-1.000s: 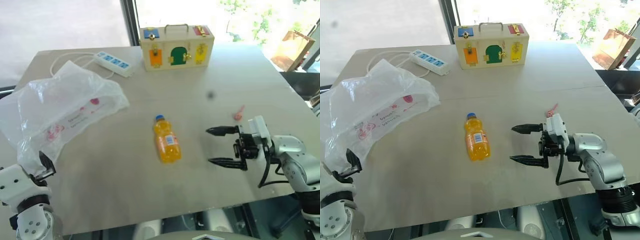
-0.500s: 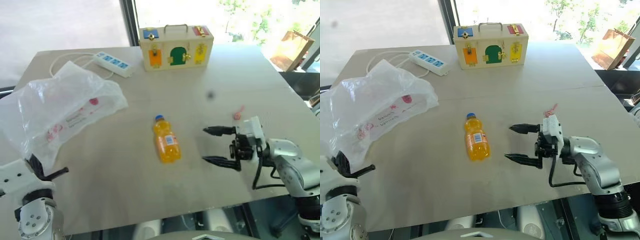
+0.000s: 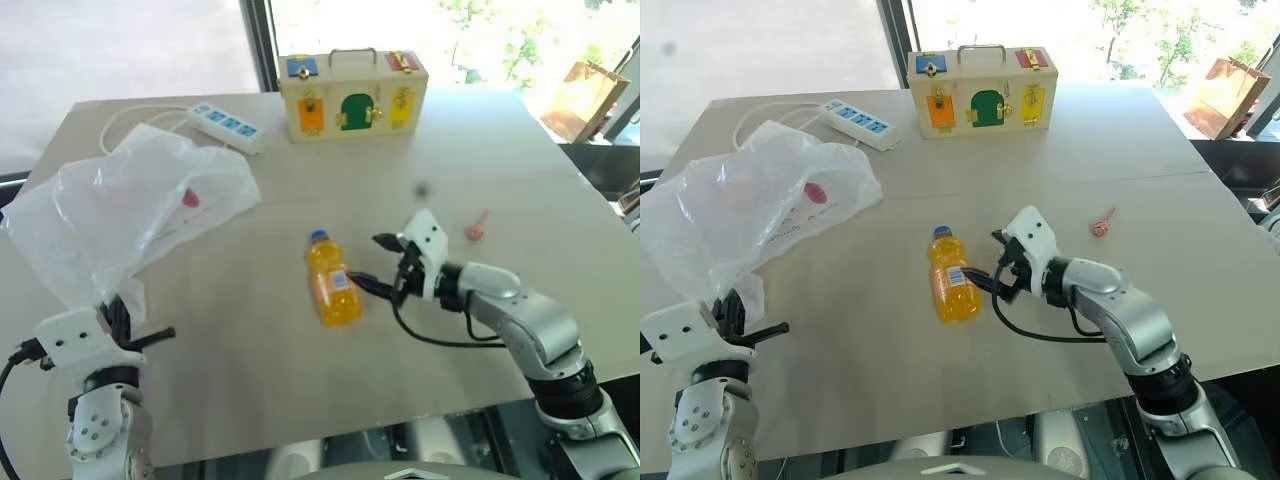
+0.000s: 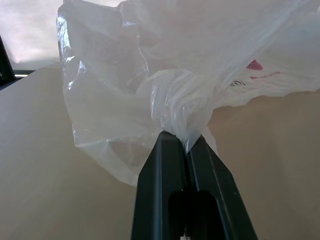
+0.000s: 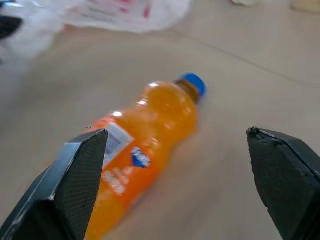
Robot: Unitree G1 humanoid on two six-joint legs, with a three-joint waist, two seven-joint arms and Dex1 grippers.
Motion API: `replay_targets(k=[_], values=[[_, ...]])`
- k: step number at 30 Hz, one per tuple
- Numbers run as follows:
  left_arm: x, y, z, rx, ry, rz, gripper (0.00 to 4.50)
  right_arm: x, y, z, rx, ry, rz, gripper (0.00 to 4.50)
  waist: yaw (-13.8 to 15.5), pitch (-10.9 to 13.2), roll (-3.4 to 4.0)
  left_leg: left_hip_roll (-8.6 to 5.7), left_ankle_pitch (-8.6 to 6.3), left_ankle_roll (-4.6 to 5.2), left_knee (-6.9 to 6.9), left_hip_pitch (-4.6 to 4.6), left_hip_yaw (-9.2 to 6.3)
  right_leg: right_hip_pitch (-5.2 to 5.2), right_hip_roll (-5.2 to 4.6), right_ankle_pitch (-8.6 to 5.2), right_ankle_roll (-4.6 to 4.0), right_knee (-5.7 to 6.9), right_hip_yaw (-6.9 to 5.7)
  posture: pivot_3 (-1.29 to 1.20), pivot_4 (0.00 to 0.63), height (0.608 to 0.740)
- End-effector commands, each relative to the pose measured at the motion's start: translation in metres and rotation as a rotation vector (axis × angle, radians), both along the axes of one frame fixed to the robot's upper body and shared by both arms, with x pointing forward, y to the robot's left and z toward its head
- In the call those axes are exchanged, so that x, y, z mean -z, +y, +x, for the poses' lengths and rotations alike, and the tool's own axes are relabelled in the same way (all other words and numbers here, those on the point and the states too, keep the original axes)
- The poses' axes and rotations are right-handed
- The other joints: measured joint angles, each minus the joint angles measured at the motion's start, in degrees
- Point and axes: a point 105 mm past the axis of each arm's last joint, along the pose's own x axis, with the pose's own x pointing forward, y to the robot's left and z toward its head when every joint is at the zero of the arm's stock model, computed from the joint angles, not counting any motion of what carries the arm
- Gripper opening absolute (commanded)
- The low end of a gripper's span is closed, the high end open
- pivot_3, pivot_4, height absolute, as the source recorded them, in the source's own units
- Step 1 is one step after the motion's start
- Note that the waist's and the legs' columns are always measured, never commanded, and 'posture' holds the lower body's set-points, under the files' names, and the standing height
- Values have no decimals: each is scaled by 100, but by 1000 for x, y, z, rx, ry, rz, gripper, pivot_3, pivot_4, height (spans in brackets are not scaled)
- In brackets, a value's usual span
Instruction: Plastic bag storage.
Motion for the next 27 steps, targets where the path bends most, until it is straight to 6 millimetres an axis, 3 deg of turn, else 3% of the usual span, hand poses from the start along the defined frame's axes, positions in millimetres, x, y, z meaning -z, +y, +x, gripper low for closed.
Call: replay_targets(k=[1,12,15,27], values=[[-16,-5,1,11,-47,40,12,-4,5,2,50,53,-24,4500,-5,-1,1,0,0,-1,-1,0,-1,-1,-1,0,0,1,1,0,150,739],[-13,-3,-6,-4,-35,36,12,12,16,-8,48,385,-61,4500,-39,-12,19,0,-11,-20,-10,-5,-11,-8,-11,0,-2,-1,12,0,150,739],[-10,-4,-8,-8,-30,33,12,6,27,-9,25,440,-14,4500,-57,-18,26,0,-12,-22,-12,-5,-12,-9,-12,0,-2,-1,12,0,150,739],[-2,-9,-9,5,-12,7,12,-19,35,0,-34,260,29,4500,-148,-16,35,-11,-11,-21,-15,-16,-23,-12,-20,0,-2,-7,1,0,150,739]])
